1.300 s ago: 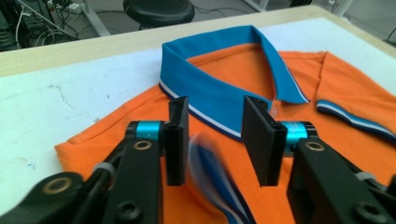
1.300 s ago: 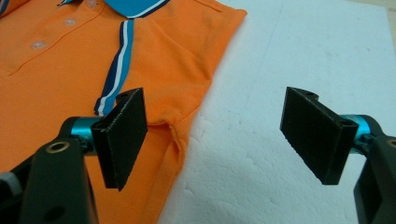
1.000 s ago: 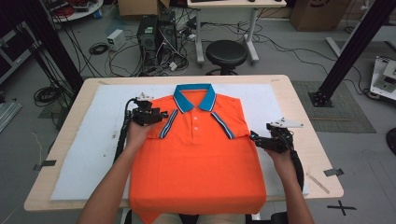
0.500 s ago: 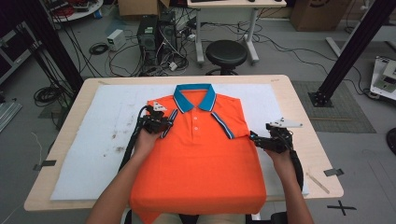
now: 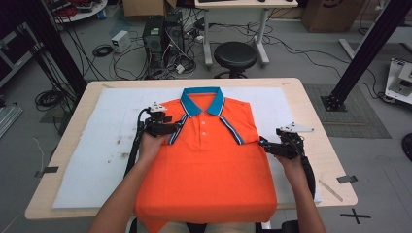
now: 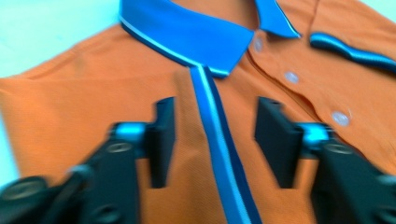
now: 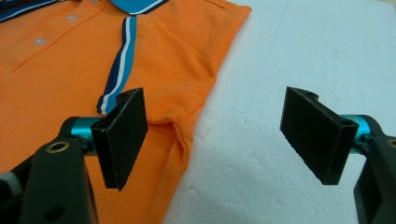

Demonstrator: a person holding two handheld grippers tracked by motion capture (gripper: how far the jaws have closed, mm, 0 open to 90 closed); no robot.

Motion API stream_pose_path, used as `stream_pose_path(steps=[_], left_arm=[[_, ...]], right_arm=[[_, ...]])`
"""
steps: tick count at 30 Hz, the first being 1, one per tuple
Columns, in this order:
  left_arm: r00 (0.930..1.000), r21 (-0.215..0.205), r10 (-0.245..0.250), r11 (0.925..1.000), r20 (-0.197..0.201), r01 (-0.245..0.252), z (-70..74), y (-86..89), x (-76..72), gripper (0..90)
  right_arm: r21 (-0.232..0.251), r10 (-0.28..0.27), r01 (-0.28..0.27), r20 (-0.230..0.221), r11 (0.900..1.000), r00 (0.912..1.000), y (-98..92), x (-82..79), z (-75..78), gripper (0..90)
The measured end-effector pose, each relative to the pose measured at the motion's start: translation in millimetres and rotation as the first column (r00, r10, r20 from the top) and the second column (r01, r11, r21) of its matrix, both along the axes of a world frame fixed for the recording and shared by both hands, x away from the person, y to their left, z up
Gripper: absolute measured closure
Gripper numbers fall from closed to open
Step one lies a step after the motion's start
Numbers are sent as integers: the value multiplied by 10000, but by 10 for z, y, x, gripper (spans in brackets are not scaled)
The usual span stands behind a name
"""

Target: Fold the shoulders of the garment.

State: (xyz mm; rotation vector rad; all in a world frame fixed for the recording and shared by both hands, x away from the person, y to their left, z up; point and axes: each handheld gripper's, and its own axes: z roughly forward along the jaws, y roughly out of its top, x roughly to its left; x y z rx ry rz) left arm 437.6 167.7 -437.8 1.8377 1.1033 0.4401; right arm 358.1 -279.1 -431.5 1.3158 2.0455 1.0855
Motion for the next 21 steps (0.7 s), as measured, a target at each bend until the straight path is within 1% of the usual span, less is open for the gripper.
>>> stream_pose_path(steps=[1,2,3,4,6,9,11,12,13,16,18,21], left_arm=[[9996,-53,84,10000,284,-83,7,27,-13,359],[9983,-124,145,9998,560,-138,16,56,-28,265],[9972,-251,192,9995,724,-174,23,88,-44,193],[9960,-381,253,9990,857,-221,29,124,-61,185],[9948,-400,324,9988,965,-287,39,176,-83,186],[9905,-697,417,9970,1309,-328,62,276,-126,186],[9878,-803,329,9966,1522,-208,82,330,-146,190],[9849,-828,260,9965,1712,-119,93,370,-161,190],[9835,-822,207,9966,1798,-59,99,403,-171,190],[9813,-812,143,9967,1921,13,87,488,-189,190],[9807,-897,165,9960,1948,11,68,524,-201,190],[9827,-1113,137,9938,1845,70,43,557,-230,190]], right_arm=[[28,-5,5,-27,10000,10000,1,-1,2,233],[34,-3,3,-16,10000,10000,0,1,2,233],[24,1,0,-10,10000,10000,1,3,3,233],[15,1,-1,-6,10000,10000,1,6,4,233],[2,17,-17,-15,10000,10000,6,14,5,233],[-20,104,-103,21,9999,9999,14,24,26,233],[2,170,-170,26,9999,9999,18,31,40,229],[2,170,-170,26,9999,9999,18,31,40,229],[29,256,-256,-38,9997,9997,18,36,40,216],[28,441,-440,-96,9990,9990,24,58,27,216],[-86,388,-389,-145,9992,9991,40,67,14,216],[-159,454,-457,-198,9988,9988,43,58,7,216]])
